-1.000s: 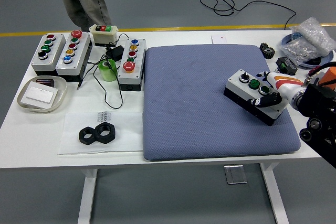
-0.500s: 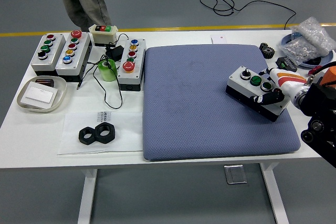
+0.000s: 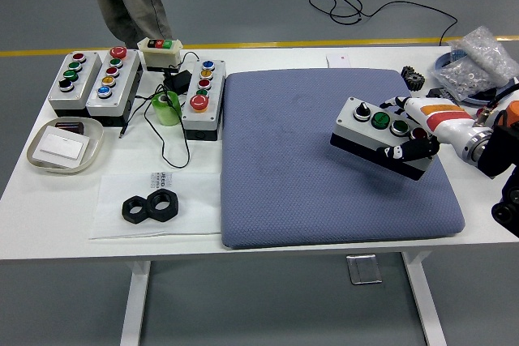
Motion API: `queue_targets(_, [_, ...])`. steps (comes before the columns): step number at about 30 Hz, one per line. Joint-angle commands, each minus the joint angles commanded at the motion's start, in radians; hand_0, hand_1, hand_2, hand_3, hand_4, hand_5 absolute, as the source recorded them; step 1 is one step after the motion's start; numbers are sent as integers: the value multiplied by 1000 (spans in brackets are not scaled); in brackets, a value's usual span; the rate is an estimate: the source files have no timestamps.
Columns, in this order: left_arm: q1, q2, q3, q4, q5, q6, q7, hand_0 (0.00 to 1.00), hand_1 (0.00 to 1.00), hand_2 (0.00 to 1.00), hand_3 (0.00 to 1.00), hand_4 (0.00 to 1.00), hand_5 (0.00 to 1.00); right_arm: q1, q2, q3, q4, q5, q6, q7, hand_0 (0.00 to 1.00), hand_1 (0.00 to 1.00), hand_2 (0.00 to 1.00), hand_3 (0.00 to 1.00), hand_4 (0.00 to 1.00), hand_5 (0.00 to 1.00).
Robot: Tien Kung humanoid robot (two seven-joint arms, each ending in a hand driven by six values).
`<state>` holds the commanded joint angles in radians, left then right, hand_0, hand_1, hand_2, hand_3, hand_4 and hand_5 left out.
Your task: Pick up the button,place it on the desk,press the button,press the button
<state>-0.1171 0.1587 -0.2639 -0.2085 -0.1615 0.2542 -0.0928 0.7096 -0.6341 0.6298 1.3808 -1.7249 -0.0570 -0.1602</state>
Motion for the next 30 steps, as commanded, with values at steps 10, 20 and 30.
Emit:
queue_targets(10, [-2, -1, 0, 0, -2, 1, 0, 737, 829, 878, 830, 641, 998, 49, -65, -65, 57, -28, -9, 252, 319, 365, 437, 634, 703, 153])
queue_targets(20, [2, -3, -8, 0, 8, 2, 3, 738, 829, 878, 830, 640, 998, 88, -42, -170, 25, -51, -30, 304, 329, 366, 440, 635, 704, 150])
queue_targets(30, [6, -3, -14, -1, 20, 3, 6, 738, 829, 877, 830, 639, 998, 108, -11, -239, -29, -51, -48, 329, 332, 365, 437, 634, 709, 144])
